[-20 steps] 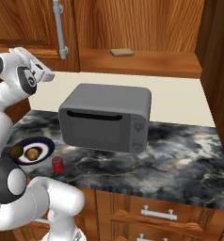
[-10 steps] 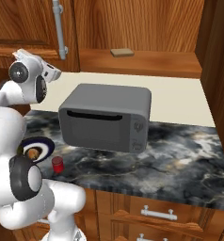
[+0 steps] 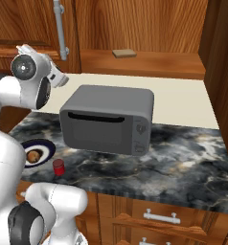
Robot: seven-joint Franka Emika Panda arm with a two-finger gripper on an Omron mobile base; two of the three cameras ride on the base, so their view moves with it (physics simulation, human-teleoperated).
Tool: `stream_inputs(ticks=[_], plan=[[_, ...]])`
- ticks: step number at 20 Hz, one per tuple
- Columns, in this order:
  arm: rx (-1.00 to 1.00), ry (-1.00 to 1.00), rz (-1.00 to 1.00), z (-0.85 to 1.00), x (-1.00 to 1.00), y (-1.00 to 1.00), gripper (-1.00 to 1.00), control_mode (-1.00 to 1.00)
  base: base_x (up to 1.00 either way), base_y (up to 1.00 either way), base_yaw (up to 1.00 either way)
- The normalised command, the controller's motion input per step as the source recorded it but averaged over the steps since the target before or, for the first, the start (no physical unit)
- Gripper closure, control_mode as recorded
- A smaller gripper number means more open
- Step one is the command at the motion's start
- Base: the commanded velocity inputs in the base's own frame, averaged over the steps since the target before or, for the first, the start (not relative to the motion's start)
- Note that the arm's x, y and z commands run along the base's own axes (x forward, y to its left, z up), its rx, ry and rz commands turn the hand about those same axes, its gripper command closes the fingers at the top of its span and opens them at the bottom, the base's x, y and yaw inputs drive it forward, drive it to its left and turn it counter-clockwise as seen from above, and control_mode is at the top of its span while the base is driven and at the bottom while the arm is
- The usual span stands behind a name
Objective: Pick the avocado and bread from the counter and place them on the plate. Then pick the jam from the cabinet and place it next to the plate. Lastly close the cabinet door.
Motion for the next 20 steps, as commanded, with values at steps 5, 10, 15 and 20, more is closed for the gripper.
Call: stream_inputs(ticks=[5,10,15,20], plan=[[-0.13,0.62,-0.01,0.47,-1.0,-0.34,-1.0,-1.0,0.0,0.0,0.0],[-0.58,0.66,0.04,-0.86,-1.0,0.0,-1.0,-1.0,0.0,0.0,0.0],[-0.1,-0.28,0.16,-0.14,-0.54,0.01,-1.0,-1.0,0.0,0.0,0.0],[-0.03,-0.58,0.19,-0.02,-0.63,0.0,-1.0,-1.0,0.0,0.0,0.0]])
